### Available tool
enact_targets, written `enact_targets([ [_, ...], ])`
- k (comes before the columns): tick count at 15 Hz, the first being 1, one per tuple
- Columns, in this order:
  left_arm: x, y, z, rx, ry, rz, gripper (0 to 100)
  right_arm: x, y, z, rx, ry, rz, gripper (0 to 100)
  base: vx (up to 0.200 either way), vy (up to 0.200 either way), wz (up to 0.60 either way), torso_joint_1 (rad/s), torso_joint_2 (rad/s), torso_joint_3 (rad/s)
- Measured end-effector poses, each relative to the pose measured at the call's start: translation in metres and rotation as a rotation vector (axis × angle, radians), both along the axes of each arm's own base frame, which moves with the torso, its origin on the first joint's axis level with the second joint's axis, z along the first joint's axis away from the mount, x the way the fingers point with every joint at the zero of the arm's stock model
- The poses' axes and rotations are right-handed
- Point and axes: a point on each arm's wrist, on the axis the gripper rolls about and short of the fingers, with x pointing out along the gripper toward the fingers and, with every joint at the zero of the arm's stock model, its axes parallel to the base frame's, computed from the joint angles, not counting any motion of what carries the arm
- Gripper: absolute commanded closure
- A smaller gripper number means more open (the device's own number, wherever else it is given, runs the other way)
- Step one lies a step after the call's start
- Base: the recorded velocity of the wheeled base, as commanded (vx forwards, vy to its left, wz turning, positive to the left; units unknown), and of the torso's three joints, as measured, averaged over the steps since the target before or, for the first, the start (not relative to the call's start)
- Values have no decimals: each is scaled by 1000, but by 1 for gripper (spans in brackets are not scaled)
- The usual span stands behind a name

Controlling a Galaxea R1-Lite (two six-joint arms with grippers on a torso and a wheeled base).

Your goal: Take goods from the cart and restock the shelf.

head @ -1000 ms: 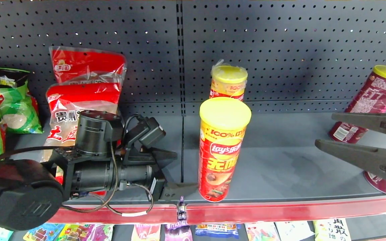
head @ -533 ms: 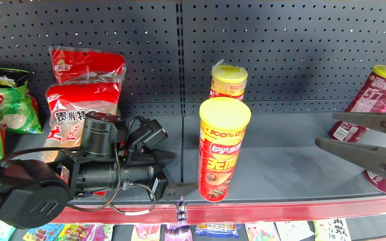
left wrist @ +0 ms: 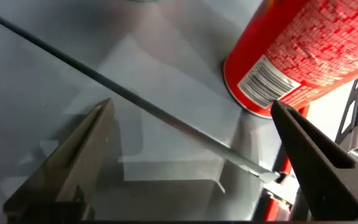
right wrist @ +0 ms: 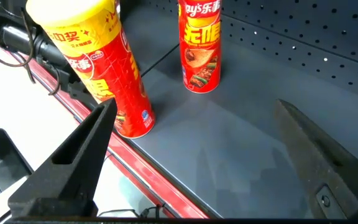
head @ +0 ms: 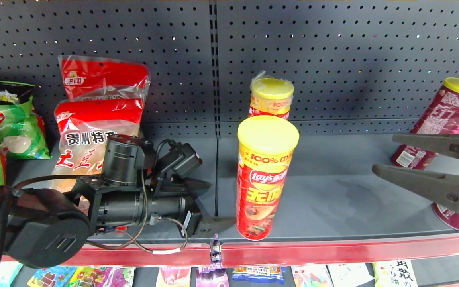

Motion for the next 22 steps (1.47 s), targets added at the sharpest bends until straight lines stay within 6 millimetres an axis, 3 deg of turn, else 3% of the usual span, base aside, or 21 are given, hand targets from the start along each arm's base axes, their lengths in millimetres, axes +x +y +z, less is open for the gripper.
enact_targets([
  [14, 18, -13, 0, -9, -16, -4, 0, 3, 1, -2, -4, 10, 0, 0, 0, 0, 0, 0, 0, 0],
  [22, 18, -17, -2, -7, -12, -13, 0, 3, 1, -2, -5, 11, 0, 0, 0, 0, 0, 0, 0, 0],
])
